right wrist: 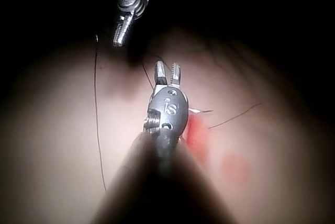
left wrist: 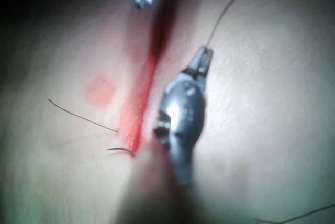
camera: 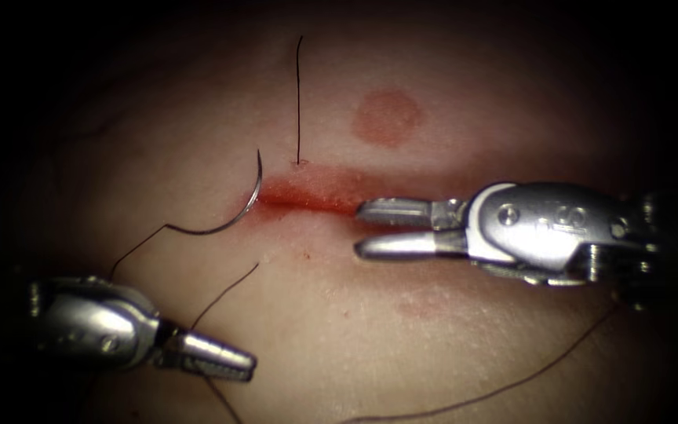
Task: Wound Closure
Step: Use the left gripper to loop the suture twice around the right gripper.
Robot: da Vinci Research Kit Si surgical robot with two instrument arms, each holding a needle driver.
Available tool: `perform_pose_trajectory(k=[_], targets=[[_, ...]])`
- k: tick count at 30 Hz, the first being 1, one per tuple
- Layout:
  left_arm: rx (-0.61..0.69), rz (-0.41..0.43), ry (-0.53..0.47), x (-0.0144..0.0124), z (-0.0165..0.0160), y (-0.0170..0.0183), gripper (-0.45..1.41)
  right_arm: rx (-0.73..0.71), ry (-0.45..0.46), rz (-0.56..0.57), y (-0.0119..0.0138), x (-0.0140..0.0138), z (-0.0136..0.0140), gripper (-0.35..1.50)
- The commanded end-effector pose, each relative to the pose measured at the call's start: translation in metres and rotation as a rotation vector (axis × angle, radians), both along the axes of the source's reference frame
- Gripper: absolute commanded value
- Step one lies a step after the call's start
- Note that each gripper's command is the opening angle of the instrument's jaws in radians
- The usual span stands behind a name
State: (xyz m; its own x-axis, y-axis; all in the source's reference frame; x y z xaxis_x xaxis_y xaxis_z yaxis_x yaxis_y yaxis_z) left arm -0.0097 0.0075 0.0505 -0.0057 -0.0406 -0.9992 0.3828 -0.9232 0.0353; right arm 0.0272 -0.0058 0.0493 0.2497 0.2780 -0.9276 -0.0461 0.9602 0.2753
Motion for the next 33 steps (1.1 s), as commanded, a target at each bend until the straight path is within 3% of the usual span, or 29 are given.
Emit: perform_pose_trajectory(k=[1, 5, 15, 33], targets=[[0.010, 0.006, -0.036, -0.0004, 0.0002, 0.0000, -0.35, -0.025, -0.001, -0.021, -0.0006, 0.0024, 0.0018, -0.35], [0.021, 0.019, -0.089, -0.0003, -0.0006, 0.0006, -0.35, -0.057, -0.012, -0.027, -0.0010, 0.0055, 0.0042, -0.35], [0.018, 0.000, -0.080, -0.0014, 0.0014, 0.0012, -0.35, -0.122, -0.004, 0.034, -0.0011, 0.0110, 0.0089, -0.35], [0.086, -0.043, -0.139, -0.0002, 0.0004, 0.0042, -0.35, -0.178, 0.025, -0.049, -0.0049, 0.0187, 0.0156, -0.35]])
